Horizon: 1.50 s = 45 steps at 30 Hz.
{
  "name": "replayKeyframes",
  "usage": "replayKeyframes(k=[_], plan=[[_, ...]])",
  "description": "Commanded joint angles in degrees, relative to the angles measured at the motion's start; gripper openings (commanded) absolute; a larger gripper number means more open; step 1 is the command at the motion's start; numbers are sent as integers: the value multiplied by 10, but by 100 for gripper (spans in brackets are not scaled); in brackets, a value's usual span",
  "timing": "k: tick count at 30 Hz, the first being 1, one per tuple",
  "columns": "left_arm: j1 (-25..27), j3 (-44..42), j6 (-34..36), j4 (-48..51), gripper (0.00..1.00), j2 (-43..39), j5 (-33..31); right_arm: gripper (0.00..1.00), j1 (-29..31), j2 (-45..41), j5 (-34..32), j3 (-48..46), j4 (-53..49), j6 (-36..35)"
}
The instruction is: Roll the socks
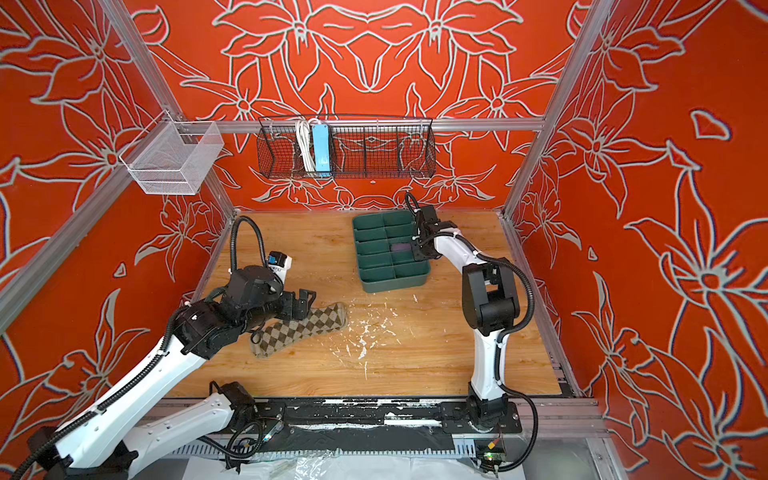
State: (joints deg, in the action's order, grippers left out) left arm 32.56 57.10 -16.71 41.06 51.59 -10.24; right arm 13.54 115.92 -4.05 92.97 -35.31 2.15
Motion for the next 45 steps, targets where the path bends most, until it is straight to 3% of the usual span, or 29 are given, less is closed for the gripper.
replayKeyframes(k=[1,7,19,23,29,35,38,42,45], plan=[[-4,-13,6,-4,97,-10,-34,1,-10,-17,-54,-2,-12,-26],[-4,-28,15,-21,97,-29,-82,2,-17,-58,-55,-33,15,-15],[-6,-40,-23,-9,97,-74,-93,24,-38,-126,-56,-80,32,-18],[-5,-45,-35,0,97,-108,-93,26,-45,-147,-53,-85,31,-17],[-6,-50,-18,1,97,-146,-119,28,-46,-253,-13,-138,76,7],[-5,-83,2,1,97,-185,-105,32,-46,-415,27,-266,212,55],[-6,-122,-64,12,97,-215,-132,36,-47,-487,33,-339,278,203],[-6,-157,-213,38,97,-240,-126,44,-47,-546,196,-419,403,297],[-6,-183,-255,21,97,-253,-73,51,-46,-545,331,-435,471,345]])
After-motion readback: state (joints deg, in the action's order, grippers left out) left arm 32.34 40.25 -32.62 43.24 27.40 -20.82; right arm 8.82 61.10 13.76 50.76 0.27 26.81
